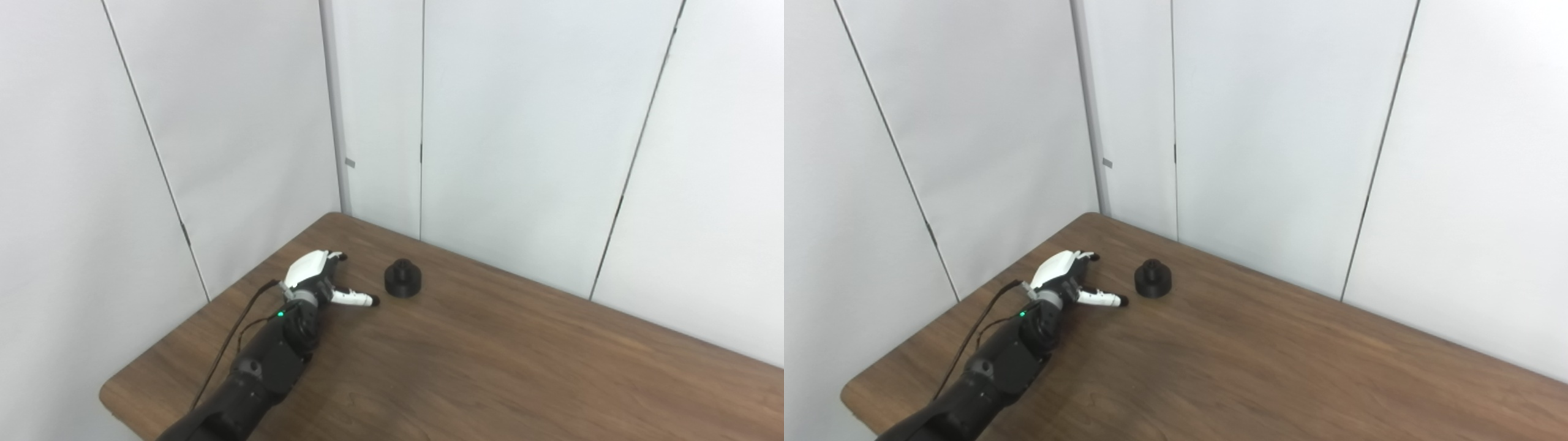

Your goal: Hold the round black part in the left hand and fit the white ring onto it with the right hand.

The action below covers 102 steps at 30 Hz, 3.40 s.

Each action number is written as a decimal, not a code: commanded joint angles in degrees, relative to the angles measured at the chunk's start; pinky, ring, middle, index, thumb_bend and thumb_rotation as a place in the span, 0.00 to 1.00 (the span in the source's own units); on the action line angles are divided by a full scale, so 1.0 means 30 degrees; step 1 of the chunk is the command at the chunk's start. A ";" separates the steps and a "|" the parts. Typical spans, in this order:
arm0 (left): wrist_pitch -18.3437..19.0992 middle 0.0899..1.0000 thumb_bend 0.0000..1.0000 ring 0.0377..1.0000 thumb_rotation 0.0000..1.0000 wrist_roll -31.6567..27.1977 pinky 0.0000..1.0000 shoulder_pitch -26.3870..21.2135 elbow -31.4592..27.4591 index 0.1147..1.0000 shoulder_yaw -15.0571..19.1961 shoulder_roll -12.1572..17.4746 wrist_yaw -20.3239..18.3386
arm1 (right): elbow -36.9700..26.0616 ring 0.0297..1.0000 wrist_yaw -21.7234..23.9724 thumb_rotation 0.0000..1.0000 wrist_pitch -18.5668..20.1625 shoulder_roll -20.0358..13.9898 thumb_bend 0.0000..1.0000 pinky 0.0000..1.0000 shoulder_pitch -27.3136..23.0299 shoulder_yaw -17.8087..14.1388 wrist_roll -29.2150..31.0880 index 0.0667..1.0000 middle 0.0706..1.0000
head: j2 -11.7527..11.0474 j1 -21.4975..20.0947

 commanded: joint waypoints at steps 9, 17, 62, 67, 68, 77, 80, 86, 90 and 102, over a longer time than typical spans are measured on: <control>-0.0860 1.00 1.00 1.00 0.42 -0.0334 1.00 -0.0787 0.0244 0.90 -0.1898 -0.0995 -0.1024 | -0.0628 0.97 -0.0116 0.75 0.0324 0.0123 0.68 0.95 0.0292 0.0119 -0.0014 0.89 0.97 | -0.0001 -0.0124; -0.1815 1.00 1.00 1.00 0.42 -0.0417 1.00 -0.0494 0.0475 0.91 -0.3099 -0.1812 -0.1355 | -0.0417 0.96 -0.0107 0.75 0.0327 0.0193 0.67 0.95 0.0138 0.0132 0.0004 0.89 0.96 | -0.0131 -0.0147; -0.5293 0.89 0.52 1.00 0.05 0.0460 1.00 -0.0100 0.2767 0.41 -0.3812 -0.2412 0.2150 | -0.1009 0.94 -0.0185 0.75 0.0416 0.0259 0.68 0.95 0.0543 0.0131 0.0118 0.92 0.90 | 0.0098 -0.0398; -0.5695 0.89 0.52 1.00 0.05 0.0337 1.00 -0.0012 0.2844 0.41 -0.3854 -0.2480 0.2189 | -0.0959 0.94 -0.0169 0.75 0.0334 0.0267 0.68 0.94 0.0540 0.0153 0.0020 0.92 0.89 | 0.0074 -0.0309; -0.5647 0.89 0.52 1.00 0.05 0.0299 1.00 0.0047 0.2708 0.41 -0.3872 -0.2498 0.2092 | -0.0949 0.94 -0.0143 0.75 0.0321 0.0269 0.68 0.94 0.0534 0.0149 0.0057 0.92 0.89 | 0.0074 -0.0309; -0.6484 0.88 0.52 1.00 0.05 -0.0144 1.00 0.1065 0.0236 0.41 -0.4097 -0.2423 0.1729 | -0.1538 0.94 -0.0533 0.73 0.0476 0.0475 0.69 0.96 0.0718 0.0238 -0.0270 0.90 0.87 | 0.0443 -0.2053; -0.6362 0.88 0.52 1.00 0.05 -0.0051 1.00 0.2023 -0.2396 0.41 -0.4253 -0.2428 0.1495 | -0.2022 0.94 -0.0716 0.73 -0.0013 0.0574 0.67 0.97 0.0861 0.0358 -0.0884 0.88 0.86 | 0.0681 -0.3332; -0.6331 0.88 0.52 1.00 0.05 0.0935 1.00 0.4090 -0.6754 0.41 -0.4749 -0.2615 0.1373 | -0.3008 0.97 -0.0999 0.69 -0.1356 0.0127 0.60 0.99 0.0786 0.0753 -0.3750 0.88 0.93 | 0.0841 -0.4676; -0.6115 0.88 0.52 1.00 0.05 0.1422 1.00 0.5184 -0.9262 0.41 -0.4998 -0.2795 0.0573 | -0.3052 0.98 -0.1135 0.72 -0.1924 -0.0348 0.72 0.97 0.0294 0.0646 -0.5227 0.87 0.95 | 0.0950 -0.5324; -0.7529 0.88 0.52 1.00 0.05 0.2582 1.00 0.7189 -1.2397 0.41 -0.5593 -0.2873 -0.1347 | -0.4520 0.82 -0.2089 0.67 -0.1012 -0.1925 0.93 0.60 -0.1315 0.0138 -0.8888 0.77 0.85 | 0.1328 -0.9643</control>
